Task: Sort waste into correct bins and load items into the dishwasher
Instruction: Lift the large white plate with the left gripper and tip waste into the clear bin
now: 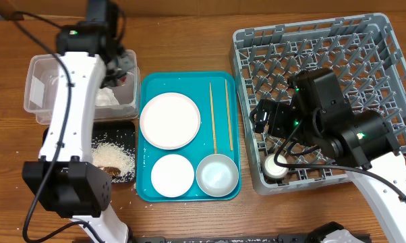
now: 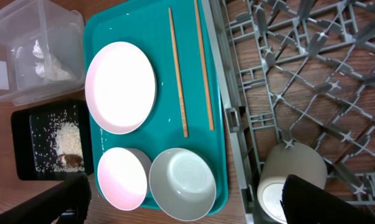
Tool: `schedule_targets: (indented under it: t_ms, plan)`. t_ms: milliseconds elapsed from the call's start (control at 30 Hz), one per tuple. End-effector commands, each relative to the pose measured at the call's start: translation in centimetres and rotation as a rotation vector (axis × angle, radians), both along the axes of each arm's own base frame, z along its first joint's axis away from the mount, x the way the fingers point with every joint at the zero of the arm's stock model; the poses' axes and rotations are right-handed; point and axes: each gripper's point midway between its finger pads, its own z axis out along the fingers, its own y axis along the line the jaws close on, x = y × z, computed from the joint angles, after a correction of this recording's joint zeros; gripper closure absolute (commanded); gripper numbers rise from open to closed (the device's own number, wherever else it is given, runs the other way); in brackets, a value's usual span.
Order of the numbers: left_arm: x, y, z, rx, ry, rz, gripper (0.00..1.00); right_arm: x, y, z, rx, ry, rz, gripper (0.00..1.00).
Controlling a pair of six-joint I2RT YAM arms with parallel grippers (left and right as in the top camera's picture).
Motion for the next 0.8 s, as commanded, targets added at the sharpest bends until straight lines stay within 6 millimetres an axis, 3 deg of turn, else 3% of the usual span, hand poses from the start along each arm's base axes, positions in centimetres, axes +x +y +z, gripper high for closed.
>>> schedule_targets:
  t_ms: [0,33,100,200,267,300,333,400,433,467,567,767]
  plan:
    - [0.1,2.7,-4.3,-0.029,0.099,0.036,0.36,0.2,0.0,0.5,0.005,-0.015,0.003,0.00]
    - [0.3,2.2,-4.5,-0.075,0.104,-0.031,0.35,0.1,0.0,0.5,0.004,-0.012,0.004,0.00]
    - [-0.1,2.1,-2.8,-0.088,0.090,-0.085,0.35,0.0,0.0,0.4,0.002,-0.008,0.004,0.00]
    - [-1.9,1.7,2.6,-0.066,0.035,-0.134,0.30,0.2,0.0,0.5,-0.015,-0.032,0.042,0.00]
    - [-5.0,1.3,7.5,-0.055,-0.028,-0.164,0.28,0.3,-0.1,0.6,-0.030,-0.044,0.057,0.00]
    - [-6.4,1.2,9.0,-0.046,-0.047,-0.181,0.27,0.4,-0.2,0.5,-0.036,-0.047,0.056,0.00]
    - [-9.1,0.8,11.0,-0.039,-0.070,-0.194,0.27,0.6,-0.3,0.6,-0.045,-0.056,0.052,0.00]
    - [-12.2,0.3,13.0,-0.035,-0.097,-0.203,0.23,0.9,-0.4,0.8,-0.051,-0.074,0.049,0.00]
    - [-14.4,-0.1,14.3,-0.033,-0.124,-0.211,0.00,1.3,-0.3,1.0,-0.045,-0.093,0.047,0.00]
    - [-15.6,-0.3,15.5,-0.027,-0.173,-0.219,0.00,1.6,-0.1,1.3,-0.039,-0.109,0.046,0.00]
    - [-17.4,-0.4,17.3,-0.017,-0.245,-0.220,0.00,1.7,-0.1,1.3,-0.037,-0.112,0.046,0.00]
    - [-18.2,-0.4,18.0,-0.011,-0.276,-0.221,0.00,1.7,-0.1,1.3,-0.038,-0.111,0.046,0.00]
